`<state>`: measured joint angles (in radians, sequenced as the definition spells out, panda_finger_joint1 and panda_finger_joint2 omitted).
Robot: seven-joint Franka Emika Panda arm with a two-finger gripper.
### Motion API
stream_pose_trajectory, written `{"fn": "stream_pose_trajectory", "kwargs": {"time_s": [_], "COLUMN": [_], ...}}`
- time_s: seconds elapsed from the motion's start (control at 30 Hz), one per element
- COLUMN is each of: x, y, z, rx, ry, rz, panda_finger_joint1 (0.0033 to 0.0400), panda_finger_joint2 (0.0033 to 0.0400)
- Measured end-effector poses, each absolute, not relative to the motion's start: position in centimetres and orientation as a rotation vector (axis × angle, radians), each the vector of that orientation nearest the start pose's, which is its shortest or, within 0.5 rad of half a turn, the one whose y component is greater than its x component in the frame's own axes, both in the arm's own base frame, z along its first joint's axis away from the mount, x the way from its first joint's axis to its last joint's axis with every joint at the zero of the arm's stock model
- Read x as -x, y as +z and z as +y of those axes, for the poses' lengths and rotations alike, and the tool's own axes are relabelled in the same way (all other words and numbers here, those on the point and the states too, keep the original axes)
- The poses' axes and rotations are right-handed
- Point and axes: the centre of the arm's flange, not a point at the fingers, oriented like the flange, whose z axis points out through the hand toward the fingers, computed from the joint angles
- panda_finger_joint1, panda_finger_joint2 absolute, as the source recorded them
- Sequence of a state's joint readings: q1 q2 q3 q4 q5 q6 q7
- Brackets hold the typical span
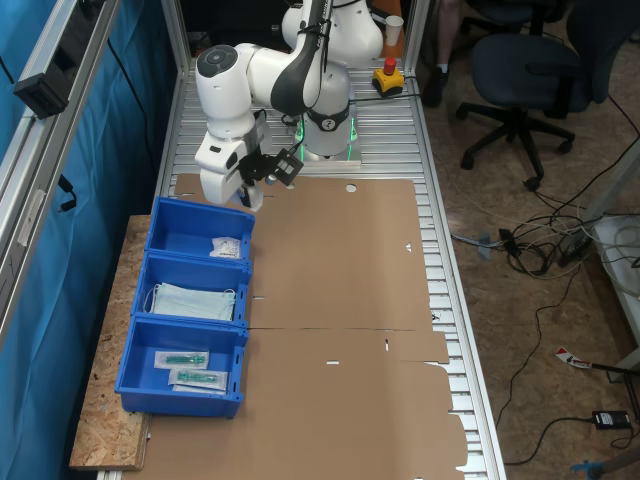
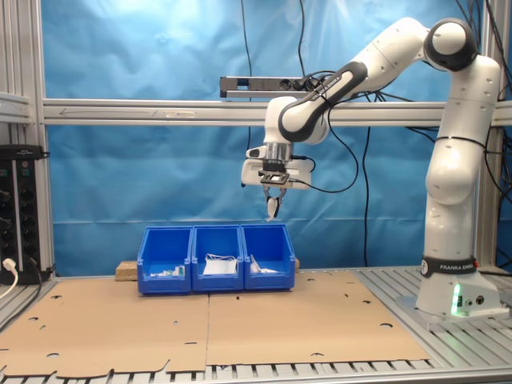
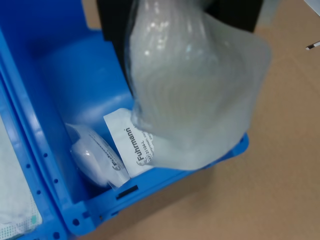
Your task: Pick and place sorting task of medical equipment.
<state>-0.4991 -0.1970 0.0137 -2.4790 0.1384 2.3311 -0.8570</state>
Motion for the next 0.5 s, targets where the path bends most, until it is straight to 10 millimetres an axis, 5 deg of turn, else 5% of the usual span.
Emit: {"fn": "stream_pose_trajectory", "kwargs": {"time_s": [0.5], "x": [-40.6], "y": [34.6], "z": [-23.5], "rx": [3.047], "ry": [-0.110], "rz": [-0.357], "panda_finger_joint1": [0.0071], "panda_finger_joint2": [0.0071]}}
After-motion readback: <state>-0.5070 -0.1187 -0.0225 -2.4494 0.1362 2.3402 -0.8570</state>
